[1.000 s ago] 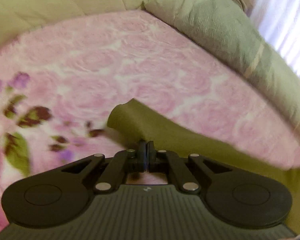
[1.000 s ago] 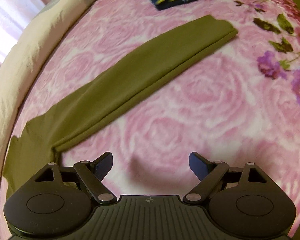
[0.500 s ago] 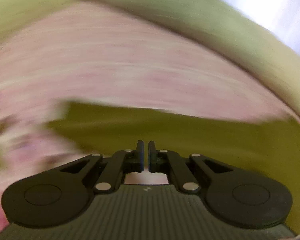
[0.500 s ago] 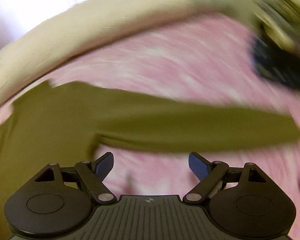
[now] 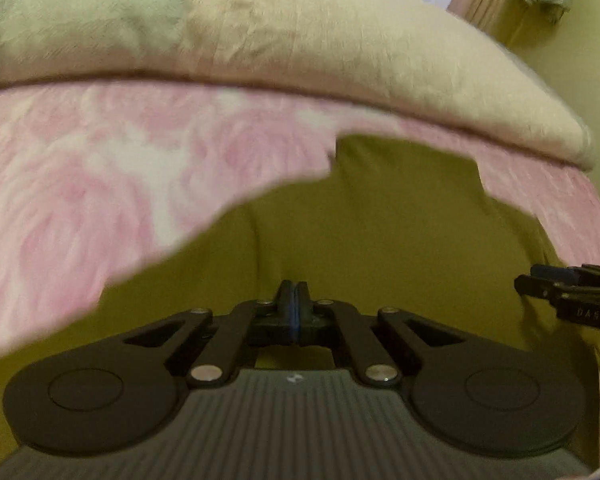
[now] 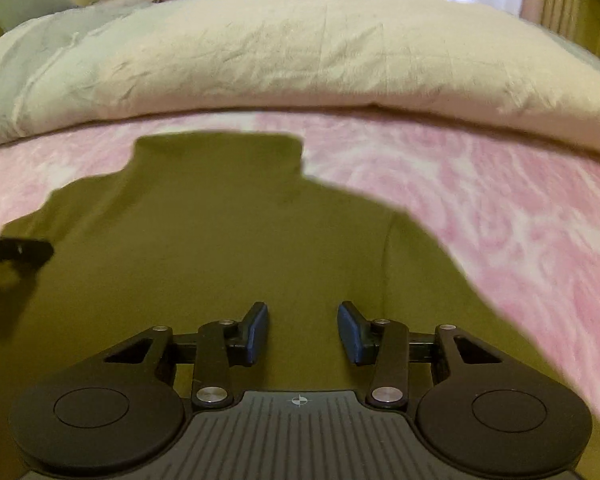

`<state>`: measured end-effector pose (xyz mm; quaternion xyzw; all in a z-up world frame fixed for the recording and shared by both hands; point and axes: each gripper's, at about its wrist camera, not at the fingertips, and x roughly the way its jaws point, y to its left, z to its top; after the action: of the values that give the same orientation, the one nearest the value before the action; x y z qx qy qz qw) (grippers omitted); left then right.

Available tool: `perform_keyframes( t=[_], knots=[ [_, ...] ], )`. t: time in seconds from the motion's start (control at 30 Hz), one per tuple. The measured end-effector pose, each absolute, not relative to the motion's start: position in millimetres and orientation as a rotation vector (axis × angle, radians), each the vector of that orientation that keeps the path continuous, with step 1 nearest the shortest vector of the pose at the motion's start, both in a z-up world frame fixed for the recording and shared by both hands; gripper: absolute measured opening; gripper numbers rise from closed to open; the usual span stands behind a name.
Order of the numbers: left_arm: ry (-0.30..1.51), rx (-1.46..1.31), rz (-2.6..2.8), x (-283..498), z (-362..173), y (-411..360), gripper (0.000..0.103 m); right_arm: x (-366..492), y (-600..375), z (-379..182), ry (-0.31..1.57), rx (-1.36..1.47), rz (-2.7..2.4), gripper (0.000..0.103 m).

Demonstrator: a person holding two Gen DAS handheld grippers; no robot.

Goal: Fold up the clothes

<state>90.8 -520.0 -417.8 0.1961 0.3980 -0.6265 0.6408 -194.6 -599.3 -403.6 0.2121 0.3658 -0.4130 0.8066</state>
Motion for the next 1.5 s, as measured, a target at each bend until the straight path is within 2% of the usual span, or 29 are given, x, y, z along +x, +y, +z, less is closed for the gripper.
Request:
perform_keyframes(
  t=[0.1, 0.27, 0.43, 0.57, 0.63, 0.77, 0.87, 0.97, 1.1, 1.2, 1.33, 1.5],
  knots=[
    [0.851, 0.439, -1.384, 101, -418, -553, 0.003, -182, -633, -408, 0.738, 0.466, -0.893, 0.043],
    [0.833, 0.37, -1.342, 126, -399, -561, 0.002, -193, -660, -388, 0.655, 0.54, -0.995, 0.044],
    [0.858, 0.32, -1.356, 157, -375, -472, 0.002, -265, -618, -373, 0.635, 0.581, -1.046, 0.044],
    [0.94, 0.415, -1.149, 196, -392, -376, 0.002, -349, -574, -387, 0.687, 0.648, -1.185, 0.044],
    [0.93, 0.431, -1.018, 223, -397, -330, 0.003, -393, -556, -390, 0.698, 0.682, -1.286, 0.043],
    [0.874, 0.394, -0.795, 247, -366, -287, 0.002, -439, -538, -363, 0.736, 0.755, -1.562, 0.044],
    [0.841, 0.387, -0.887, 223, -343, -293, 0.002, -422, -520, -335, 0.683, 0.723, -1.486, 0.044],
    [0.817, 0.433, -1.186, 162, -336, -330, 0.003, -367, -503, -325, 0.647, 0.71, -1.262, 0.044],
    [0.843, 0.437, -1.499, 84, -353, -376, 0.007, -281, -486, -346, 0.689, 0.743, -1.005, 0.044],
    [0.894, 0.518, -1.578, 51, -377, -378, 0.007, -247, -462, -371, 0.802, 0.689, -0.968, 0.044],
    [0.882, 0.585, -1.57, 33, -394, -309, 0.007, -267, -397, -383, 0.886, 0.557, -0.987, 0.044],
    [0.929, 0.565, -1.464, 23, -379, -173, 0.006, -329, -291, -379, 0.945, 0.599, -1.005, 0.043]
  ],
)
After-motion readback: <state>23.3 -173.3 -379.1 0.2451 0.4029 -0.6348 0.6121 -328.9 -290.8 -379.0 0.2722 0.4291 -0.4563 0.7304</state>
